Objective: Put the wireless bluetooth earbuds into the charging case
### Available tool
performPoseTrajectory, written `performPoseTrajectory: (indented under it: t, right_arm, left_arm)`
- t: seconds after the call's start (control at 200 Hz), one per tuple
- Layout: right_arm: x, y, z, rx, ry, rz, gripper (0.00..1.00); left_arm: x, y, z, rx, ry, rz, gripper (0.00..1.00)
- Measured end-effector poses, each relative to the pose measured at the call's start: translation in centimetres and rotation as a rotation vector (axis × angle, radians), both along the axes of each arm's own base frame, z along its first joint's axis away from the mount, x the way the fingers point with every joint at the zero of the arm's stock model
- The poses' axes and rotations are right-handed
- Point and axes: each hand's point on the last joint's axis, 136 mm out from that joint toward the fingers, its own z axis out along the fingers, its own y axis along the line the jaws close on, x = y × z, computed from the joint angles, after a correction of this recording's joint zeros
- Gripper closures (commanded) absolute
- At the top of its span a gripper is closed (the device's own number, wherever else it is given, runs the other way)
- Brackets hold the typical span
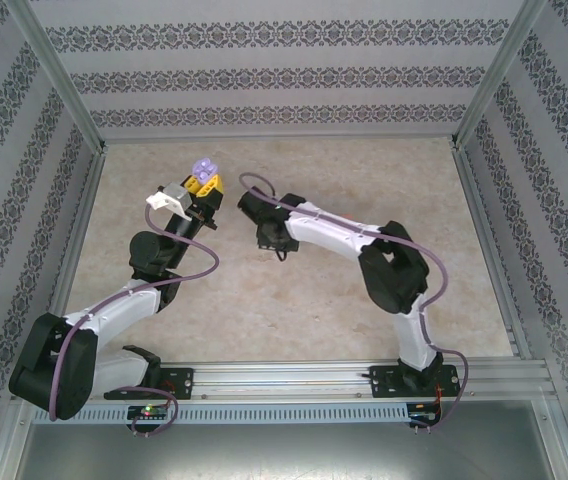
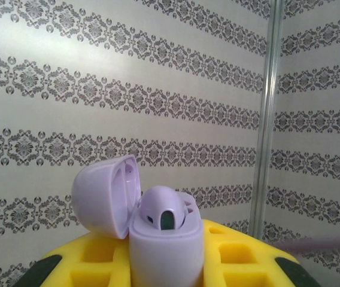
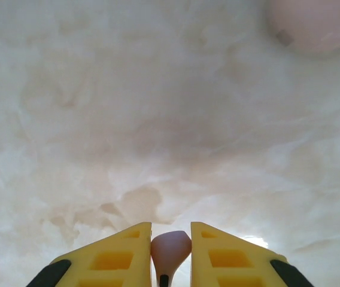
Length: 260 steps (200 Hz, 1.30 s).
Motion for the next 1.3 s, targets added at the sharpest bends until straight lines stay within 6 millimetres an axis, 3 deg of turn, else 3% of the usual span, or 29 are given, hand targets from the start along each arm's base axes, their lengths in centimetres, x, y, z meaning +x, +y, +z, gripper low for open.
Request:
performPoseTrajectory:
  t: [0.22,0.335,0.58,0.779,0.909,1.099,1.299]
  right_arm:
    - [1.7,-3.5,5.6,0.045,-0.125,-0.023,0.80]
    - [2.1,-4.7,9.5,0.084,-0.209,-0.006,0.80]
    - [2.1,-5.8,19.0,0.205,-0.433,0.071,0.79]
    - [0.6,-5.6,25.0,0.311,-0.567,0.162,0.79]
    - [-0.4,-5.5,27.6,0.367,-0.630,0.212,0.79]
    - [-2.4,-5.2,29.8,0.407,-0.708,0.295,0.79]
    - [-5.4,-4.6,31.0,0.420,-0.800,0.411,0.79]
  left_arm:
    - [-0.2,-1.4,0.5,0.038,-0.002,-0.074,1.00]
    - [-0.5,-2.2,0.7,0.062,-0.004,-0.123,1.00]
    - [-0.8,-3.4,-0.5,0.105,0.032,-0.187,1.00]
    - [-1.3,-5.1,-1.7,0.148,0.053,-0.255,1.00]
    - [-1.7,-6.9,-3.3,0.187,0.080,-0.317,1.00]
    - [-2.2,-9.6,-5.5,0.238,0.113,-0.402,1.00]
    - [-2.4,-12.2,-4.5,0.267,0.065,-0.471,1.00]
